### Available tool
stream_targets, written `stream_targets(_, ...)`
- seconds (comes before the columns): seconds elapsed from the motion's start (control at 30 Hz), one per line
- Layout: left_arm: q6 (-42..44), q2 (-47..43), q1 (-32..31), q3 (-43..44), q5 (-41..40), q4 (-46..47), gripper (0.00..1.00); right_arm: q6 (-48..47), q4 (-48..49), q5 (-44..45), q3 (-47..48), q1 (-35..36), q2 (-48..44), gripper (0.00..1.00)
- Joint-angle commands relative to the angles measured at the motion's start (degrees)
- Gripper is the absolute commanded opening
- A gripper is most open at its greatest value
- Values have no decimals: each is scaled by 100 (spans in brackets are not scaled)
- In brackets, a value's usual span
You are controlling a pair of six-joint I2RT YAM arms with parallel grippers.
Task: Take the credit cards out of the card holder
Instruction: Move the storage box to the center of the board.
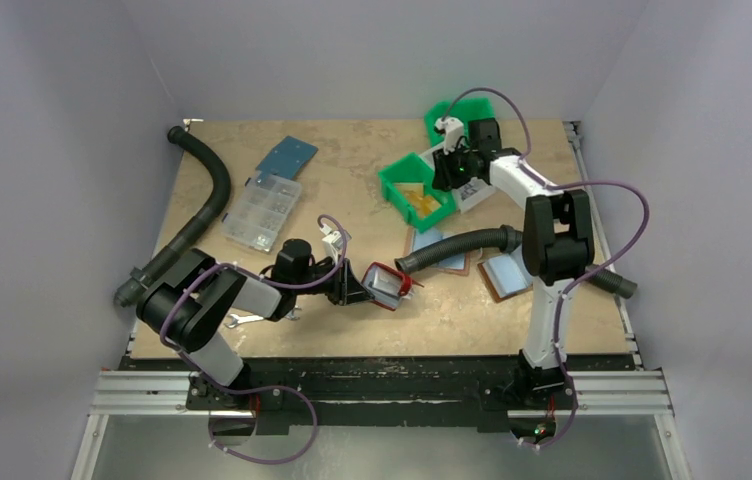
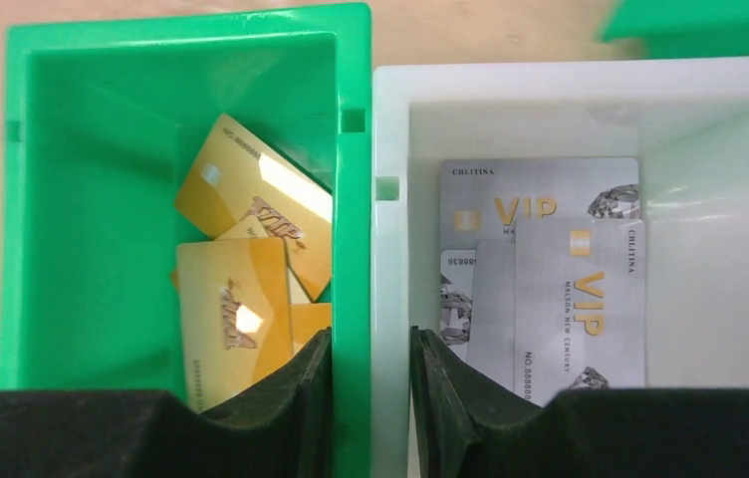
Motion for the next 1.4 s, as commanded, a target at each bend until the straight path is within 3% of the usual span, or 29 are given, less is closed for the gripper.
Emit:
stream_targets(0.0, 197, -156, -4, -114, -120, -236, 0, 715, -371, -980, 251, 390, 0, 39)
stream_targets(0.37, 259, -251, -4, -122, -139, -344, 0, 327, -821, -1640, 927, 540, -274, 62)
stream_targets(0.63, 300, -396, -4, -115, -171, -503, 0, 44, -889, -1377, 1644, 83, -451, 67)
stream_targets(0.9, 320, -528, -4, -68, -199, -673, 0, -2122, -1984, -460, 3480, -249, 641, 81)
stream_targets(1.17, 329, -581, -4, -62, -203, -842, 0, -4060, -1977, -44, 3805, -258, 1134, 89)
stream_targets(1.37, 281, -641, -8, -138, -243, -840, 0, -4880, -1807, 426, 4275, -267, 1709, 93)
